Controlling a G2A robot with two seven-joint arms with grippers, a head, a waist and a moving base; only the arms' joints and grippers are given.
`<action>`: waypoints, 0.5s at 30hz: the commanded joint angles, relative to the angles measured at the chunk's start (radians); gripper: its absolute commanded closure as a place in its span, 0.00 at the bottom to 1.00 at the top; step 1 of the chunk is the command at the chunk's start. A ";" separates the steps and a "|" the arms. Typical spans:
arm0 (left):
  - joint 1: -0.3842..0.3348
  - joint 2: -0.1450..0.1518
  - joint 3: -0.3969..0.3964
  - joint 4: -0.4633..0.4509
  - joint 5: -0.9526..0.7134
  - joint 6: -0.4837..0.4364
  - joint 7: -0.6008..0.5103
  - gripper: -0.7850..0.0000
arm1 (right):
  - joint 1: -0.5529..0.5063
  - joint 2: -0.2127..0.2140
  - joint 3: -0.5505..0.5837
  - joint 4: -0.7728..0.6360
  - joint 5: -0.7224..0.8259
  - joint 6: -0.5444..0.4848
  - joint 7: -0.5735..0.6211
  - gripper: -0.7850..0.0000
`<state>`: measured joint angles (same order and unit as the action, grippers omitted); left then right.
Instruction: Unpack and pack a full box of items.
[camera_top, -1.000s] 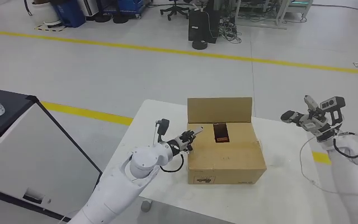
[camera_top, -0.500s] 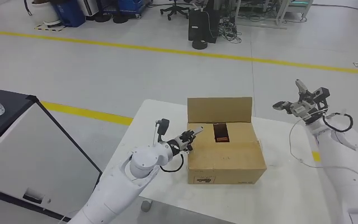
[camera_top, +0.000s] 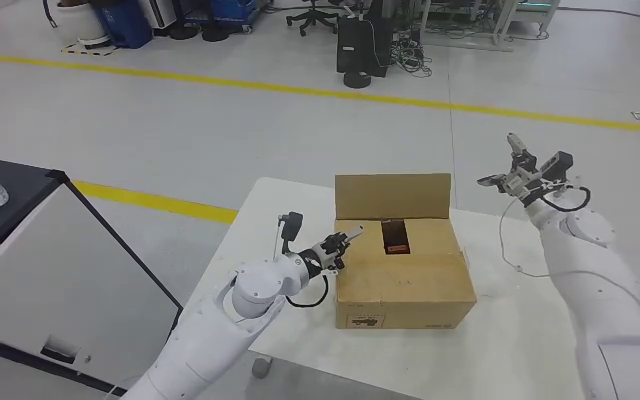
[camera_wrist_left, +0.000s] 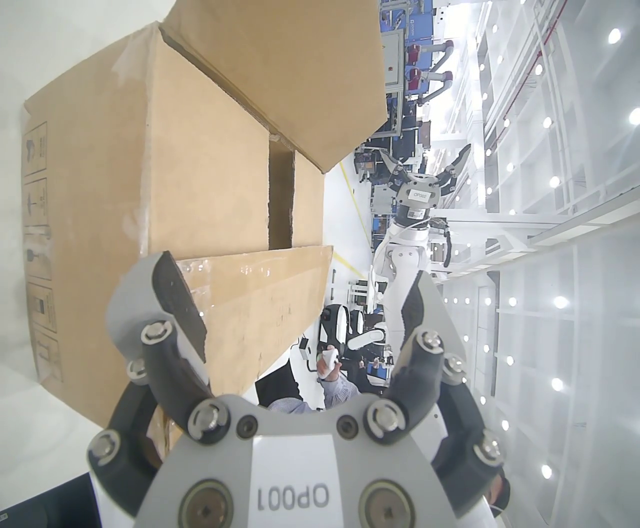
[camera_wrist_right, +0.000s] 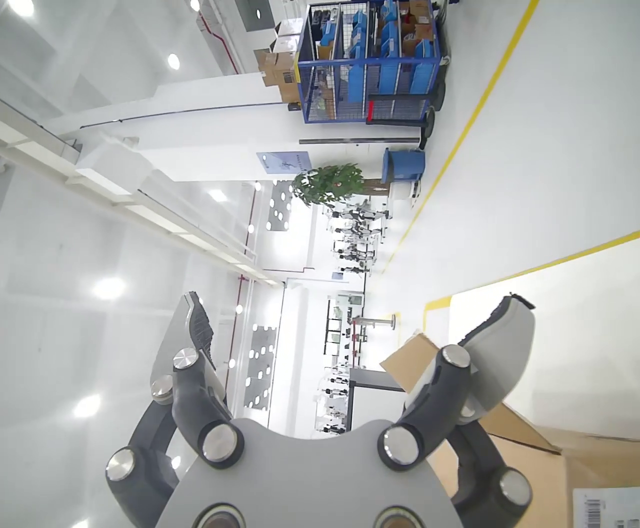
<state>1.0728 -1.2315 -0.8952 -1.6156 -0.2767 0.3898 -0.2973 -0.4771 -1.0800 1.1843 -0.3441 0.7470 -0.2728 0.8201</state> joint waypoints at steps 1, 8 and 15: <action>0.000 0.000 0.000 0.000 0.000 0.000 0.000 0.00 | 0.007 -0.001 0.005 0.016 0.003 -0.004 0.016 0.00; 0.000 0.000 0.000 0.000 0.000 0.000 0.000 0.00 | 0.028 -0.019 -0.007 0.053 -0.035 -0.013 -0.045 0.00; 0.000 0.000 0.000 0.000 0.000 0.000 0.000 0.00 | 0.047 -0.070 -0.051 0.073 -0.067 0.052 -0.095 0.00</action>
<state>1.0728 -1.2315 -0.8952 -1.6156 -0.2767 0.3898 -0.2973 -0.4328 -1.1422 1.1390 -0.2748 0.6852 -0.2277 0.7323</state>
